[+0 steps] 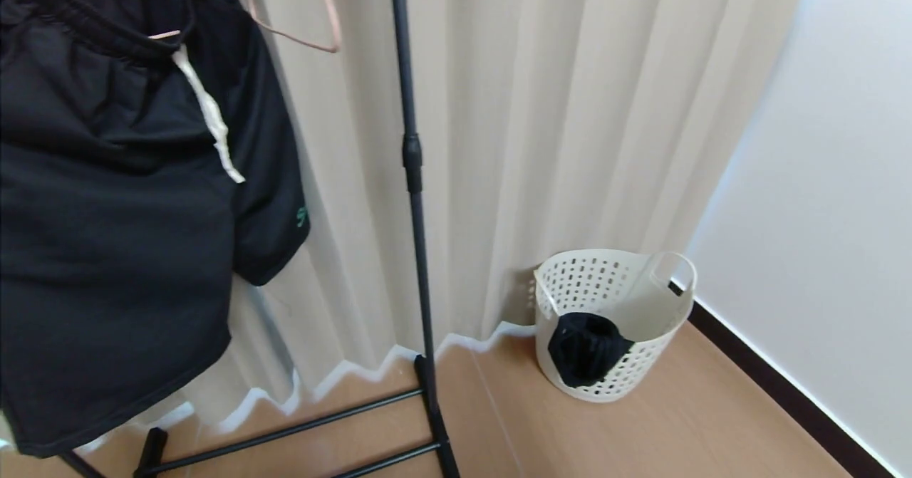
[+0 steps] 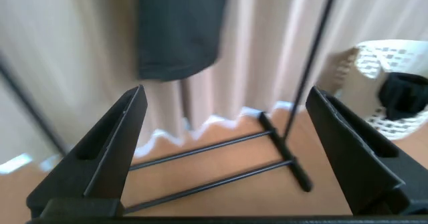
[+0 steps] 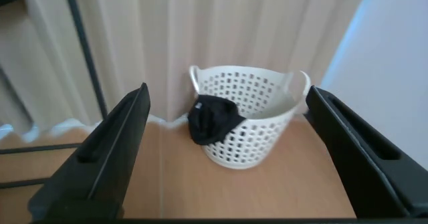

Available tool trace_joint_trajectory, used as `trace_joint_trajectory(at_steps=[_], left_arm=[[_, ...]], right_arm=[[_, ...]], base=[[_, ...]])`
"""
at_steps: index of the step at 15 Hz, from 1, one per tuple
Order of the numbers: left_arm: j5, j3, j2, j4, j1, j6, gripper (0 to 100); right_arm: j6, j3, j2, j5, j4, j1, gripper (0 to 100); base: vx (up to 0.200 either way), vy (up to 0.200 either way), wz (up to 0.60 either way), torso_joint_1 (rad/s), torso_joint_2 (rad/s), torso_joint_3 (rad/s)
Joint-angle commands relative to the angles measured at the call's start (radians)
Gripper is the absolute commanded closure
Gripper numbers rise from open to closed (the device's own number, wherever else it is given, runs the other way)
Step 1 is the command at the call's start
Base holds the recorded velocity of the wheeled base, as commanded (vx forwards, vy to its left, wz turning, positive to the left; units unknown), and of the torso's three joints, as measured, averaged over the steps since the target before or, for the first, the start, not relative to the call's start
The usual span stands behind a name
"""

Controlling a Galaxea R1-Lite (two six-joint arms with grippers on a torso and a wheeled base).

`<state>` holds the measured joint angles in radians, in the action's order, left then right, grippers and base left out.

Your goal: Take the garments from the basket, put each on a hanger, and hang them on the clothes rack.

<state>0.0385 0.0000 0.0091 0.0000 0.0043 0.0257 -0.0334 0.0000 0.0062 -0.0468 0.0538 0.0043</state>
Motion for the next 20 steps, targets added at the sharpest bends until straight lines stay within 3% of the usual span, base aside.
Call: trace_joint_trajectory(at_steps=[1, 4, 15, 20], left_arm=[[0.000, 0.000, 0.002, 0.000, 0.000, 0.000, 0], [0.000, 0.000, 0.002, 0.000, 0.000, 0.000, 0], [-0.002, 0.000, 0.003, 0.000, 0.000, 0.000, 0], [-0.003, 0.000, 0.002, 0.000, 0.000, -0.001, 0]], right_arm=[[0.000, 0.000, 0.001, -0.001, 0.000, 0.000, 0], [0.000, 0.000, 0.001, -0.001, 0.000, 0.000, 0], [0.000, 0.000, 0.001, -0.001, 0.000, 0.000, 0], [0.000, 0.000, 0.001, -0.001, 0.000, 0.000, 0]], base=[[0.000, -0.200, -0.60, 0.007, 0.00, 0.002], [0.000, -0.200, -0.60, 0.002, 0.00, 0.002], [0.000, 0.000, 0.00, 0.000, 0.00, 0.000], [0.200, 0.080, 0.00, 0.002, 0.00, 0.005]])
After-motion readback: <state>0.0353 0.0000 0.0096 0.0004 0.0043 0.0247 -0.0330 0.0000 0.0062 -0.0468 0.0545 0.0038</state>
